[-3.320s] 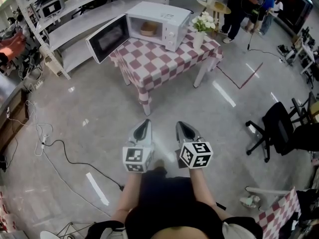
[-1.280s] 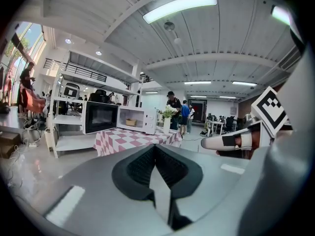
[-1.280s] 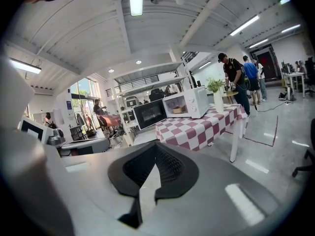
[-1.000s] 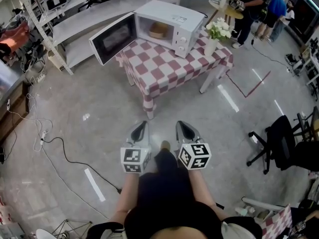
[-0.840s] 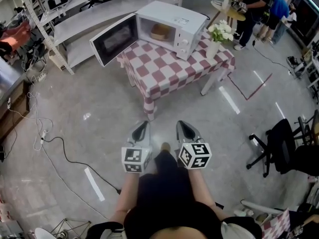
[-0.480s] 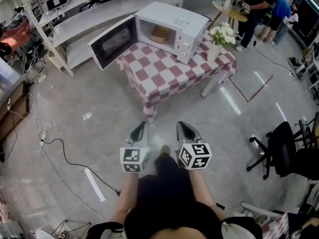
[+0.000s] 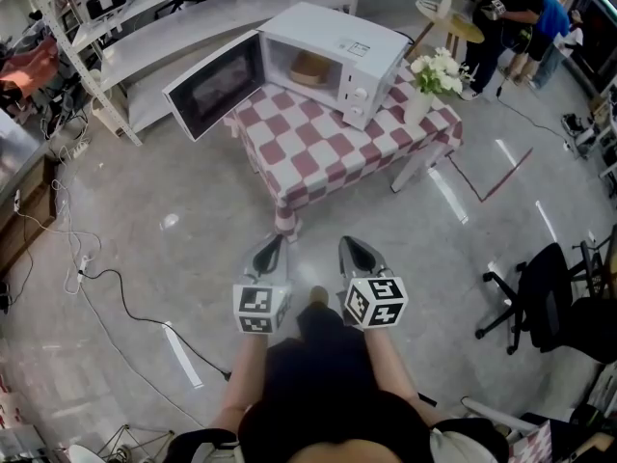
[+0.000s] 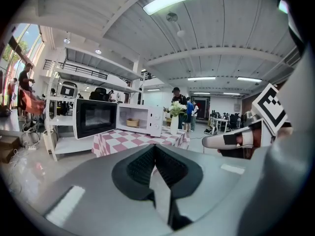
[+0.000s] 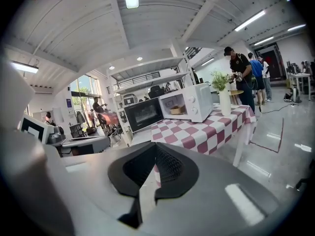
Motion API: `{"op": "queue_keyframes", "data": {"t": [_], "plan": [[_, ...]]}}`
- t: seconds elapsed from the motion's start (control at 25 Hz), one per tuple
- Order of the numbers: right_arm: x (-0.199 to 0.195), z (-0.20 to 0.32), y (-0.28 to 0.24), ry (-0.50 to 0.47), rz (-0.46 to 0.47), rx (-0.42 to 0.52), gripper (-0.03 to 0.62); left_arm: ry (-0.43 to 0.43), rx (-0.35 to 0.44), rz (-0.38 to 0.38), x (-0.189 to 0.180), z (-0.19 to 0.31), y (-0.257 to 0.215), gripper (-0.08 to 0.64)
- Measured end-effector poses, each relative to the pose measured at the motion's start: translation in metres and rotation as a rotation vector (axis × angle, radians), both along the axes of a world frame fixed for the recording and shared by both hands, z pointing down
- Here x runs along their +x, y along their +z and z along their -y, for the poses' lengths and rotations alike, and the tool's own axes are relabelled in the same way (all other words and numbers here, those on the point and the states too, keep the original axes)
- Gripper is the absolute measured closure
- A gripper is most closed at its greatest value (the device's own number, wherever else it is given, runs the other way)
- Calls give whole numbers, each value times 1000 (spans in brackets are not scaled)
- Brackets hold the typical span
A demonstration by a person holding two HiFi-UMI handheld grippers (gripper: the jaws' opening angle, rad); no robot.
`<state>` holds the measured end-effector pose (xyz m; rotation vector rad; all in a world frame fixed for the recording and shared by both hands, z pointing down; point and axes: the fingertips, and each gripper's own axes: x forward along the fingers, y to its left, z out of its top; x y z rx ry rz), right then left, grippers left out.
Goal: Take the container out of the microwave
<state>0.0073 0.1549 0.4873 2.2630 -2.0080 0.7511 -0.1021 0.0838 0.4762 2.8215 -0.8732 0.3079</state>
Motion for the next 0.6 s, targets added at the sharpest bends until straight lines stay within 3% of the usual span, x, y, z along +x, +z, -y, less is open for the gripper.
{"op": "queue_keyframes", "data": {"t": [0.6], "plan": [[40, 49, 10, -13, 44, 6, 592, -23, 3, 14, 39, 51, 6, 551]]}}
